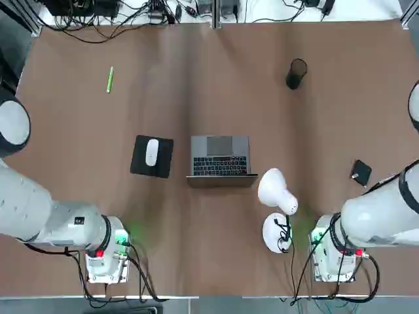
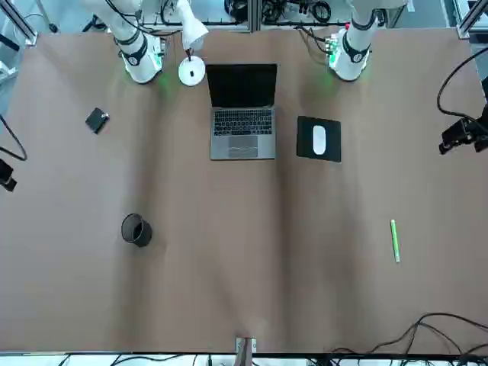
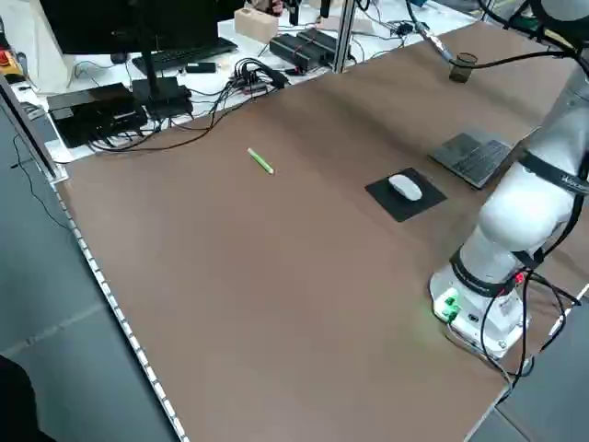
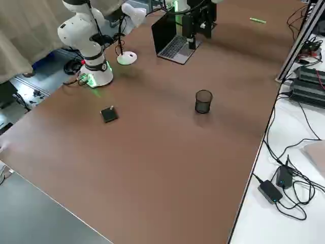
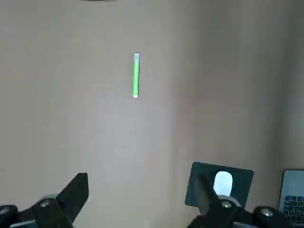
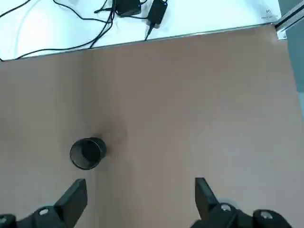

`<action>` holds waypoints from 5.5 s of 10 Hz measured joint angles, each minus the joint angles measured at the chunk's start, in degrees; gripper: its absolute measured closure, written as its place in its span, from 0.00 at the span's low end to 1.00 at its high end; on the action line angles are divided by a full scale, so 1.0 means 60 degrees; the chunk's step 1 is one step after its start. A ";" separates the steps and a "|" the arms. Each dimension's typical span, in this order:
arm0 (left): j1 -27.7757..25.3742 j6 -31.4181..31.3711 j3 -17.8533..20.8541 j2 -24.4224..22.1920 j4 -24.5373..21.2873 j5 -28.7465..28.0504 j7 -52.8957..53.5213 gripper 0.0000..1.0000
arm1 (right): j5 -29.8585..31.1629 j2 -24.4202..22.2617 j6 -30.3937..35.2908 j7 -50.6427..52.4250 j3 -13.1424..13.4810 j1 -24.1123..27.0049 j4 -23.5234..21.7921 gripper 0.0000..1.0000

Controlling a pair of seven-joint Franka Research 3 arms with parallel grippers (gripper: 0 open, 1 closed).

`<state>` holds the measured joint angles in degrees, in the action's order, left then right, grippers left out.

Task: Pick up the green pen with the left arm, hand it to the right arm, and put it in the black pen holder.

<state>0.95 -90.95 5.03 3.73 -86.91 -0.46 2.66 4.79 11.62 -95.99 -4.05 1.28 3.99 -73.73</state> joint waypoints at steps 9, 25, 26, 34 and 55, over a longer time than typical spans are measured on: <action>-0.0082 -0.0051 -0.0007 0.0143 -0.0390 0.0000 -0.0154 0.01 | 0.0000 0.0000 0.0000 0.0000 0.0007 0.0000 0.0000 0.00; -0.0228 -0.6992 0.0644 0.5368 -0.2267 0.0000 -0.0670 0.01 | 0.0000 0.0007 -0.0011 0.0000 0.0016 0.0004 -0.0009 0.00; -0.0209 -0.7148 0.0638 0.5513 -0.2267 0.0000 -0.0671 0.03 | 0.0000 0.0006 -0.0011 0.0000 0.0016 0.0004 -0.0009 0.00; -0.0166 -0.7605 0.0601 0.5888 -0.2264 0.0000 -0.0634 0.45 | 0.0000 0.0006 -0.0013 -0.0001 0.0016 0.0004 -0.0009 0.00; 0.0134 -0.4773 -0.4092 0.2412 -0.0315 -0.0002 0.3523 0.82 | -0.0022 0.0253 0.0034 -0.0016 -0.0170 -0.0439 -0.0148 0.00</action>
<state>1.76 -119.59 -19.52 18.20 -88.80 -0.47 23.80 4.66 13.14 -95.79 -4.14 0.26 1.35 -74.62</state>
